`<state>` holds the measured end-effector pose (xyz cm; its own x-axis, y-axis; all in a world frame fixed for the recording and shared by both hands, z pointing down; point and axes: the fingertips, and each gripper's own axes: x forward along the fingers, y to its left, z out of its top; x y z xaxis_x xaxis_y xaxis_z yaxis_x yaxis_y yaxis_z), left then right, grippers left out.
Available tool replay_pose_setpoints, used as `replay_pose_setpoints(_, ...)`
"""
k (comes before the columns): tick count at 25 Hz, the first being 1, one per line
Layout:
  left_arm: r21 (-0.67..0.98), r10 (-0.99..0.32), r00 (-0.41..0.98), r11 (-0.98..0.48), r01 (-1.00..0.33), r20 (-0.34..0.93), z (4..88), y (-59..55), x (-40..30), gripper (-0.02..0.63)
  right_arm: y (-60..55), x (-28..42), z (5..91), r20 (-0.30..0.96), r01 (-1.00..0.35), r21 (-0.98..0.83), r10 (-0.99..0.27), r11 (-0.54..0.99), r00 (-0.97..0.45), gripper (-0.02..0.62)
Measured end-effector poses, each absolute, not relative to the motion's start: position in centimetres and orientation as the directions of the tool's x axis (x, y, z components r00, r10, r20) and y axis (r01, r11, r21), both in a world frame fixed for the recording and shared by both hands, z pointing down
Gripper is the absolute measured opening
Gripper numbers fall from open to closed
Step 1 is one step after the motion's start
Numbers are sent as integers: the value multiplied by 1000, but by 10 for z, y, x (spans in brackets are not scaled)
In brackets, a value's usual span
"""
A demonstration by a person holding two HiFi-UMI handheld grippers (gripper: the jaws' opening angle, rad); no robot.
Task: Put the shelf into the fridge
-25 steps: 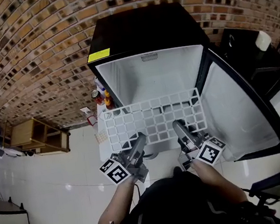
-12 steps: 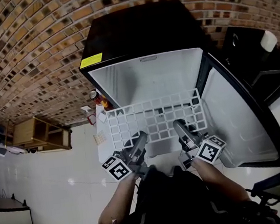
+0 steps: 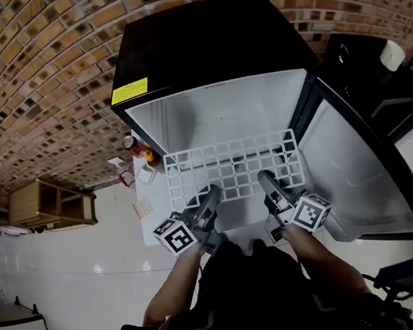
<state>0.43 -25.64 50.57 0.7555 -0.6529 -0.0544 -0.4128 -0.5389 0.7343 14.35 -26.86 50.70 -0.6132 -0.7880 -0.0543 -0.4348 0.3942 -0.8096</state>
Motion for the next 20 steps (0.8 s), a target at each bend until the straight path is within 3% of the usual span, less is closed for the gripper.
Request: replay_pose_setpoints(20,798,-613,790,-486,-357,-20,546,-298,-2,81,-298,137,537,19,-477,-826,-831,300,-555,94)
